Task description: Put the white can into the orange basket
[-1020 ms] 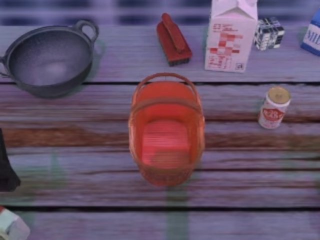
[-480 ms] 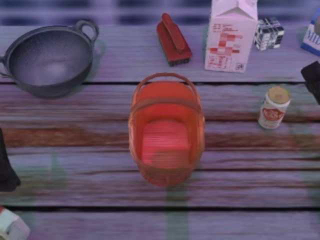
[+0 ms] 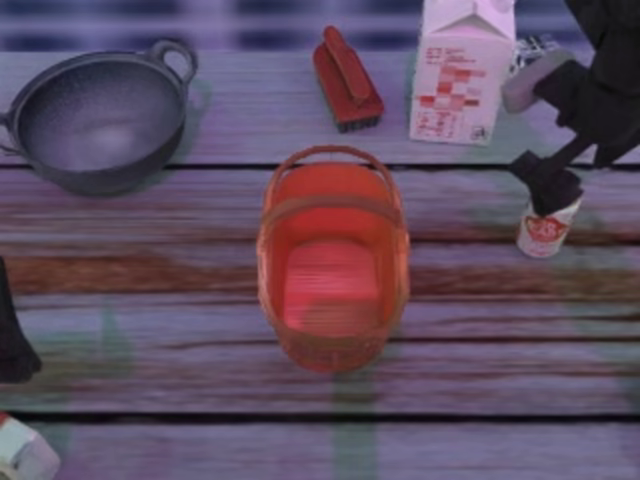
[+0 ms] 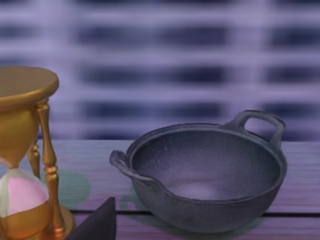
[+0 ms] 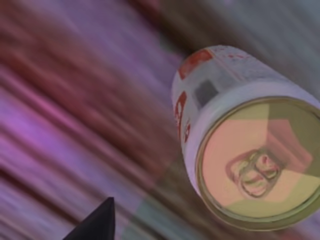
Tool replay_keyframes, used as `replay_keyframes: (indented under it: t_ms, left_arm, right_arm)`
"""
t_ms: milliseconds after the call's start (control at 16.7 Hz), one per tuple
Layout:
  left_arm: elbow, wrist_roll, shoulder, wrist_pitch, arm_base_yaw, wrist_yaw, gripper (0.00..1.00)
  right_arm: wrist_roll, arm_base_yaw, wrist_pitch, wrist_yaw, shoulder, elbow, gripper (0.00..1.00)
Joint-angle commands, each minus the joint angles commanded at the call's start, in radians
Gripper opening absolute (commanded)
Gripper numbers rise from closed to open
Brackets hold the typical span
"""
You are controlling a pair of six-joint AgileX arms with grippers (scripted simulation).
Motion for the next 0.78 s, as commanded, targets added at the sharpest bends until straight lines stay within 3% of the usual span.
replay_keyframes:
  t_ms: [300,780]
  left_arm:
    - [0.000,0.000,0.000,0.000,0.000,0.000,1.00]
    - [0.000,0.000,0.000,0.000,0.000,0.000,1.00]
  right_arm:
    - [-0.032,0.013,-0.066,0.001,0.115,0.123,1.00]
    - [-0.033,0.012,0.001,0.001,0.130,0.070,1.00]
